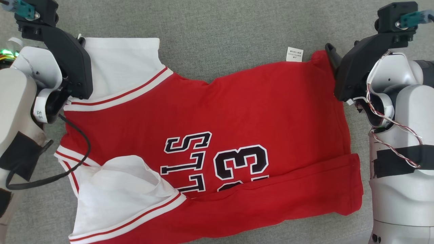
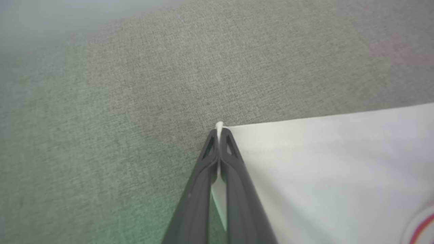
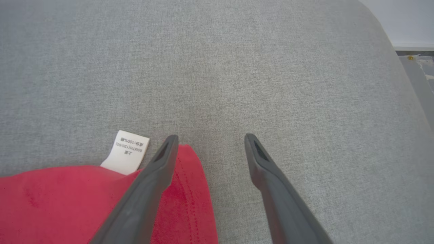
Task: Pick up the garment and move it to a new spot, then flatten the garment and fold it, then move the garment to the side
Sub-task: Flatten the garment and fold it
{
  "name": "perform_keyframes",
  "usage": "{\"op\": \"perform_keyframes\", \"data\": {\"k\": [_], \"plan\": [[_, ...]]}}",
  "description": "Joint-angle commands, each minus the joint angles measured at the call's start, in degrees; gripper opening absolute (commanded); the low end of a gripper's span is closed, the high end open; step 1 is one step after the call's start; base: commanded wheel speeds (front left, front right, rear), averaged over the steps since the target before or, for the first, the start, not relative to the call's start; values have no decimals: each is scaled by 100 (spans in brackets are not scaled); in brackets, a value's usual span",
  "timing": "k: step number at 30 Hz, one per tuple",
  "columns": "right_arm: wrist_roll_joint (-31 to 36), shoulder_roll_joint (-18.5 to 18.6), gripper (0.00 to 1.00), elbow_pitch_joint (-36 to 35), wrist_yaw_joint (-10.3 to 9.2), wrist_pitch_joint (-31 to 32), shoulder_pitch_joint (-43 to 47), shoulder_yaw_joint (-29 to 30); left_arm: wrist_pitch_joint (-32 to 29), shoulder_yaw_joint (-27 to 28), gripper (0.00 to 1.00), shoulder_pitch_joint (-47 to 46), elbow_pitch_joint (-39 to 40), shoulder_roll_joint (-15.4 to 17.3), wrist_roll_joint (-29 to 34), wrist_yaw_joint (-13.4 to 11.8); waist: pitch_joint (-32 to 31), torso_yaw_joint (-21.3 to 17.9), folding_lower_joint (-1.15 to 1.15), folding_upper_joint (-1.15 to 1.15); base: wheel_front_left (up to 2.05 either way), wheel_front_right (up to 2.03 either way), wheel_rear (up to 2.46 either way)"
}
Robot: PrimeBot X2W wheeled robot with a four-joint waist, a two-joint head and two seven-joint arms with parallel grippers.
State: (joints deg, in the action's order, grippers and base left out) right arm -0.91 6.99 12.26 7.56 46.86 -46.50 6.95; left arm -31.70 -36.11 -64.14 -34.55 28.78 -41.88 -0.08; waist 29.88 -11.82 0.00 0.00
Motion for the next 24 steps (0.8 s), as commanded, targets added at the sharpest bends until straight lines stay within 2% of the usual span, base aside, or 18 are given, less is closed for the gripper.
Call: {"op": "perform_keyframes", "data": {"k": [1, 9, 10, 11, 12, 14, 16, 17, 18, 19, 20, 22, 23, 24], "plan": [[41, -28, 100, 63, -11, 105, -22, -93, -36, -12, 0, 137, 18, 46, -21, -51, 2, 16, 0, 0, 0, 0, 0], [88, 267, 100, 416, -11, 410, -130, -597, -34, -20, 0, 248, 231, 14, -70, -171, 63, 57, 0, 0, 0, 0, 0], [49, 301, 97, 459, -10, 443, -138, -668, -27, -15, 0, 255, 241, 17, -69, -174, 69, 63, 0, 0, 0, 0, 0], [-10, 331, 85, 503, -10, 477, -125, -744, -26, -19, 0, 265, 248, 13, -77, -177, 73, 70, 0, 0, 0, 0, 0], [-80, 356, 83, 530, -10, 508, -119, -821, -27, -19, 0, 269, 254, 20, -91, -172, 72, 78, 0, 0, 0, 0, 0], [-213, 417, 100, 582, -10, 542, -107, -967, -16, -18, 0, 283, 268, 20, -109, -171, 64, 93, 0, 0, 0, 0, 0], [-377, 475, 100, 635, -10, 559, -120, -1100, -3, -11, 0, 279, 285, 21, -121, -173, 54, 105, 0, 0, 0, 0, 0], [-474, 493, 91, 674, -10, 593, -129, -1171, 0, -7, 0, 267, 290, 26, -124, -171, 50, 110, 0, 0, 0, 0, 0], [-526, 517, 65, 709, -10, 601, -141, -1208, 13, 0, 0, 259, 296, 35, -130, -171, 49, 112, 0, 0, 0, 0, 0], [-583, 536, 61, 737, -10, 604, -161, -1244, 20, 9, 0, 248, 306, 38, -139, -172, 49, 116, 0, 0, 0, 0, 0], [-583, 536, 61, 737, -10, 604, -161, -1244, 20, 9, 0, 248, 306, 38, -139, -172, 49, 116, 0, 0, 0, 0, 0], [-695, 576, 42, 820, -10, 617, -189, -1296, 33, 19, 0, 240, 316, 51, -155, -172, 52, 128, 0, 0, 0, 0, 0], [-734, 598, 39, 861, -10, 607, -213, -1313, 52, 30, 0, 238, 321, 55, -172, -174, 55, 134, 0, 0, 0, 0, 0], [-766, 619, 23, 903, -10, 585, -241, -1332, 60, 35, 0, 238, 324, 62, -181, -169, 61, 140, 0, 0, 0, 0, 0]]}}
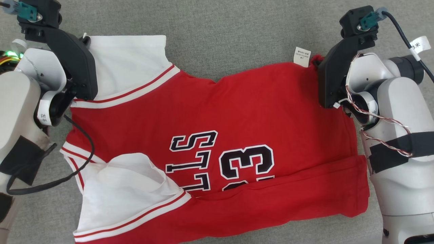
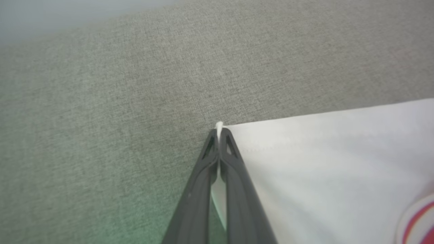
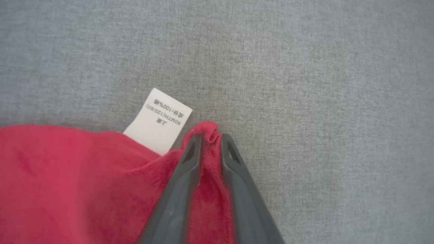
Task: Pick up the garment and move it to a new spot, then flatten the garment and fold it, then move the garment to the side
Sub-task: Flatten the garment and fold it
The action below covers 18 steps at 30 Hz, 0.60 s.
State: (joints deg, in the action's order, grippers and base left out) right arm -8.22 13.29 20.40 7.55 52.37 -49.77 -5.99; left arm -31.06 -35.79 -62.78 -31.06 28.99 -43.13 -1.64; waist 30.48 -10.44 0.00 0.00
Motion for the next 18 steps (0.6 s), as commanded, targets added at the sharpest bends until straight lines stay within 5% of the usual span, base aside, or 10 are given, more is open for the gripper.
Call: {"op": "perform_keyframes", "data": {"k": [1, 18], "plan": [[-53, 11, 0, 128, -9, 4, 57, -47, 11, 8, 0, 103, -27, 55, -57, -7, 9, 7, 0, 0, 0, 0, 0], [573, -270, 0, 325, -10, -1251, 52, 857, 1524, 222, 0, -50, -200, -45, 148, 124, -175, 82, 0, 0, 0, 0, 0]]}}
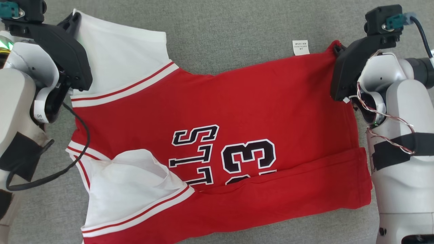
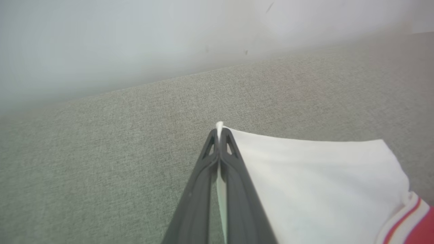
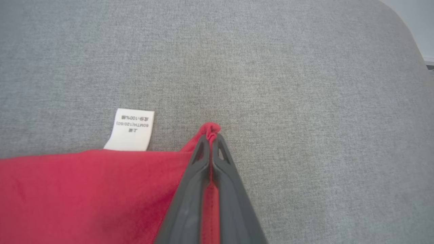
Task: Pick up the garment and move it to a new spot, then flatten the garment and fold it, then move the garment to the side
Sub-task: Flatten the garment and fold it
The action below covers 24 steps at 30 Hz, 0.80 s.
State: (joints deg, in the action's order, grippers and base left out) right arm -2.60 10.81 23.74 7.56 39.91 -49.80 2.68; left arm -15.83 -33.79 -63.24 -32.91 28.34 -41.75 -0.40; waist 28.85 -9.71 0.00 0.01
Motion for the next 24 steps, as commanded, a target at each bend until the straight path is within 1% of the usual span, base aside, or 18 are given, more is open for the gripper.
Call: {"op": "perform_keyframes", "data": {"k": [1, 4, 7, 11, 13, 17, 19, 22, 23, 24], "plan": [[-18, -51, 0, -27, -11, -75, 100, 29, 99, 55, 0, 24, -12, -7, -37, 41, -36, 23, 0, -1, 0, 0, 0], [-100, -109, 0, -153, -11, -253, 290, 122, 344, 147, 0, 205, 71, -90, -214, 139, -129, 66, 0, -1, 0, 0, 0], [-204, -112, 0, -356, -11, -350, 585, 183, 541, 251, 0, 471, 269, -87, -371, 237, -266, 118, 0, -1, 0, 0, 0], [-299, -62, 0, -735, -11, -506, 1102, 314, 824, 412, 0, 1036, 807, -29, -680, 336, -518, 220, 0, -1, 0, 0, 0], [-329, -80, 0, -953, -11, -573, 1372, 426, 963, 523, 0, 1366, 1142, 20, -828, 319, -658, 281, 0, -1, 0, 0, 0], [-378, -138, 0, -1363, -11, -673, 1919, 660, 1122, 657, 0, 2131, 1940, 74, -1088, 195, -938, 427, 0, -1, 0, 0, 0], [-398, -185, 0, -1552, -11, -716, 2171, 770, 1163, 722, 0, 2538, 2372, 127, -1247, 98, -1057, 490, 0, -1, 0, 0, 0], [-424, -286, 0, -1796, -11, -797, 2581, 910, 1254, 786, 0, 3206, 2971, 235, -1358, -113, -1228, 556, 0, -1, 0, 0, 0], [-424, -286, 0, -1796, -11, -797, 2581, 910, 1254, 786, 0, 3206, 2971, 235, -1358, -113, -1228, 556, 0, -1, 0, 0, 0], [-414, -299, 0, -1860, -11, -825, 2696, 918, 1303, 807, 0, 3422, 3159, 260, -1359, -191, -1272, 573, 0, -1, 0, 0, 0]]}}
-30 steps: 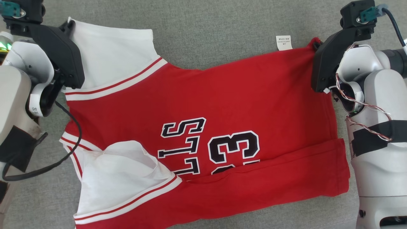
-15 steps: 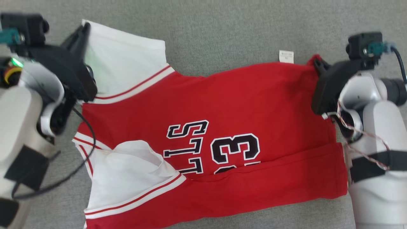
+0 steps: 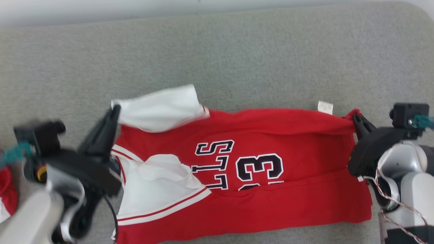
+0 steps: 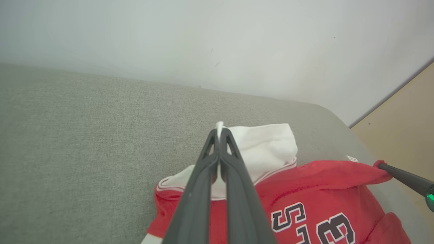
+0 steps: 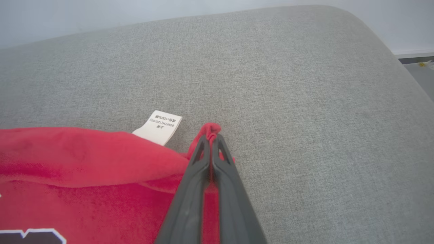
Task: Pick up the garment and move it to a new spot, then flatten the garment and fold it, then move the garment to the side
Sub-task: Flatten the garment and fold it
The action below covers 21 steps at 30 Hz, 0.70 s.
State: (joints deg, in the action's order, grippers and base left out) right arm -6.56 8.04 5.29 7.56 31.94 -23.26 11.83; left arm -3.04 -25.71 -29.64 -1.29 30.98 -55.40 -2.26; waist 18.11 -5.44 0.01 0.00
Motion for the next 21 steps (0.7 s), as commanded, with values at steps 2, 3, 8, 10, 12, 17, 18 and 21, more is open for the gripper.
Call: {"op": "perform_keyframes", "data": {"k": [2, 3, 8, 10, 12, 17, 18, 21], "plan": [[12, -37, 0, -138, -11, -156, 234, 36, 134, 34, 0, 459, 334, 29, -26, -140, -279, 195, -1, 0, 0, 0, 0], [26, -44, 0, -177, -11, -238, 325, 42, 219, 62, 0, 635, 487, 23, -42, -200, -311, 217, -1, 0, 0, 0, 0], [44, -122, 0, -228, -11, -547, 751, 198, 423, 5, 0, 1399, 938, -105, -179, -409, -468, 383, -1, 0, 0, 0, 0], [41, -141, 0, -270, -11, -572, 897, 245, 455, -17, 0, 1640, 1028, -149, -247, -478, -517, 438, -1, 0, 0, 0, 0], [57, -156, 0, -325, -11, -566, 1045, 305, 491, -52, 0, 1836, 1071, -207, -332, -513, -558, 473, -1, 0, 0, 0, 0], [209, -153, 0, -467, -11, -483, 1378, 389, 552, -179, 0, 2333, 1085, -367, -487, -569, -706, 491, -1, 0, 0, 0, 0], [236, -130, 0, -485, -11, -466, 1428, 393, 553, -203, 0, 2416, 1087, -392, -522, -573, -726, 489, -1, 0, 0, 0, 0], [273, -78, 0, -532, -11, -439, 1527, 365, 583, -238, 0, 2634, 1074, -431, -602, -616, -781, 488, -1, 0, 0, 0, 0]]}}
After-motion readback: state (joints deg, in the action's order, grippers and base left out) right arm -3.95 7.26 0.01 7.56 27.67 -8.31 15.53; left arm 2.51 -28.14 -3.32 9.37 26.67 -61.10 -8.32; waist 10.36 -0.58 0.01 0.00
